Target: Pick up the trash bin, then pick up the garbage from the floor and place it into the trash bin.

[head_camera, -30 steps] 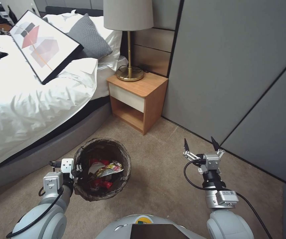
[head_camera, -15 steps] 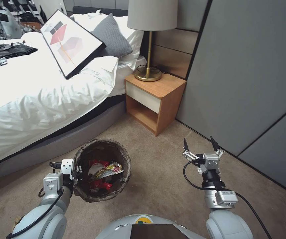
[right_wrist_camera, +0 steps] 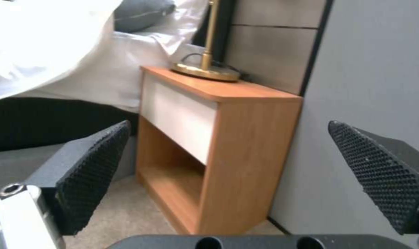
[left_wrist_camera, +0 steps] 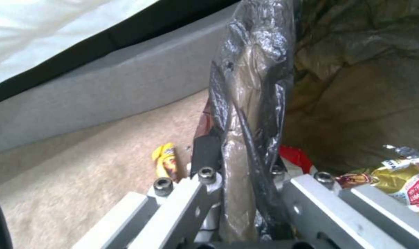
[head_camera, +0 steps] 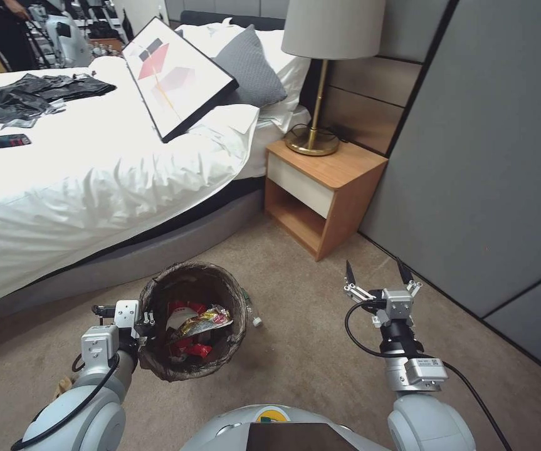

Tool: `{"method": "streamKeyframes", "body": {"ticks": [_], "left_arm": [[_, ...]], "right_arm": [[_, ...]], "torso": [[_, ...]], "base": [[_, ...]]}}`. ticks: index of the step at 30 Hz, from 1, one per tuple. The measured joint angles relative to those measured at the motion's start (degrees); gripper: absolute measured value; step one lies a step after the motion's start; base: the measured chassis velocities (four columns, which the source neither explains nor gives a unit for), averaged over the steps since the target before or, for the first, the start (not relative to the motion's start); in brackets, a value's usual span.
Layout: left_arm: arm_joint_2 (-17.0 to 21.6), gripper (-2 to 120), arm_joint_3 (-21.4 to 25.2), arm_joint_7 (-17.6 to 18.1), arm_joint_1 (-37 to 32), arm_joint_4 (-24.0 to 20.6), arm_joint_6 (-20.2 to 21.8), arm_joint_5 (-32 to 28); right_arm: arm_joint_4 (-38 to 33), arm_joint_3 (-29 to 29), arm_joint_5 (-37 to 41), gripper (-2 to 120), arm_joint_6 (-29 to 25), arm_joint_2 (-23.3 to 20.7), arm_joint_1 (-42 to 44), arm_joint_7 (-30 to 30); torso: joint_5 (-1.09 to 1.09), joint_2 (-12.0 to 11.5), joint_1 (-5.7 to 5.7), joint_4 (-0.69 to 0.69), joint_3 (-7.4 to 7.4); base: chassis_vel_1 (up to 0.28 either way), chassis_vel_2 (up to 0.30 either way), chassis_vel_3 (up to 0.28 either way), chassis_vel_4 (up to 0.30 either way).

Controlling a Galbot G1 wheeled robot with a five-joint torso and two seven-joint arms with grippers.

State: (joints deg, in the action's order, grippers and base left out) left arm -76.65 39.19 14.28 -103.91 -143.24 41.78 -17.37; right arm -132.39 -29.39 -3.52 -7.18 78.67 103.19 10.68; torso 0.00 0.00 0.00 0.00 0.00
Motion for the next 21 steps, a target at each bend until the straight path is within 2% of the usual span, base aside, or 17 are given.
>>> {"method": "streamKeyframes", "body": {"ticks": [21], "left_arm": [[-0.19, 3, 0.11, -0.02, -0.02, 0.00, 0.01, 0.00]], "right_arm": [[0.10, 0.56, -0.33, 100, 0.02, 0.21, -0.03, 0.05]], "torso": [[0.00, 0.00, 0.00, -0.01, 0.00]], "base": [[0.059, 0.060, 0.064, 0.059]]}}
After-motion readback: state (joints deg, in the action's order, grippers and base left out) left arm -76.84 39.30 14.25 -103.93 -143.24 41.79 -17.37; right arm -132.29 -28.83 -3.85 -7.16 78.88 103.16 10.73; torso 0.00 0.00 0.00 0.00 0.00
